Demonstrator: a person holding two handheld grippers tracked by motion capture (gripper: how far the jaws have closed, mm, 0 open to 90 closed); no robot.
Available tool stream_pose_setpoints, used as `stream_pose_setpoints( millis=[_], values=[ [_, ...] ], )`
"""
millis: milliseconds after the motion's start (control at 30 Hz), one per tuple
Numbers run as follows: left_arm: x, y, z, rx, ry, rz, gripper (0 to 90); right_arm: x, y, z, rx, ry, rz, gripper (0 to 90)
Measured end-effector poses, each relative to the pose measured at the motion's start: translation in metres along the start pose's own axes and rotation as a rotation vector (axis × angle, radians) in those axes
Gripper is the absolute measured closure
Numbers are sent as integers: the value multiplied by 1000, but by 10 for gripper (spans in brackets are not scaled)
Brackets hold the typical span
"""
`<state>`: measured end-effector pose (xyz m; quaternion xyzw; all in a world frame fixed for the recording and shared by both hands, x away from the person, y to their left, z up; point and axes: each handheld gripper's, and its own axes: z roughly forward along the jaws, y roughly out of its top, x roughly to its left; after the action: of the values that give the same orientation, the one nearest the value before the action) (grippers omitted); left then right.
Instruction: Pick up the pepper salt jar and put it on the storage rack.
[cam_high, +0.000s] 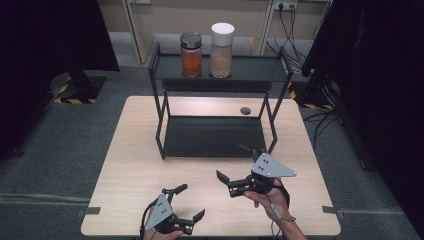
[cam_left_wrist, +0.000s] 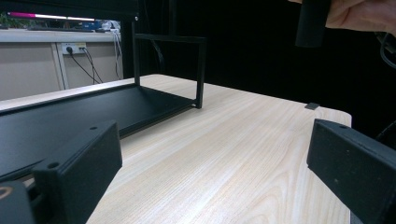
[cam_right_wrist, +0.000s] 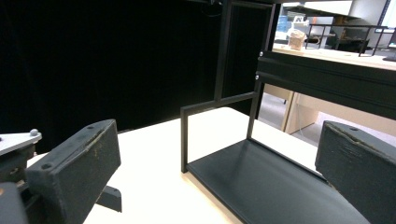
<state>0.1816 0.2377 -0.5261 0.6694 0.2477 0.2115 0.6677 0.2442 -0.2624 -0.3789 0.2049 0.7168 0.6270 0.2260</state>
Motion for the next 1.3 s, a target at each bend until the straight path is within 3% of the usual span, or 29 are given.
stream_pose_setpoints(
  millis=[733,1300],
  values=[
    [1,0,-1,-5,3,-1,26,11,-26,-6,21,4,18,3],
    [1,-1,-1,-10,7,-10,26,16,-52,-18,36,-12,71,3]
  ],
)
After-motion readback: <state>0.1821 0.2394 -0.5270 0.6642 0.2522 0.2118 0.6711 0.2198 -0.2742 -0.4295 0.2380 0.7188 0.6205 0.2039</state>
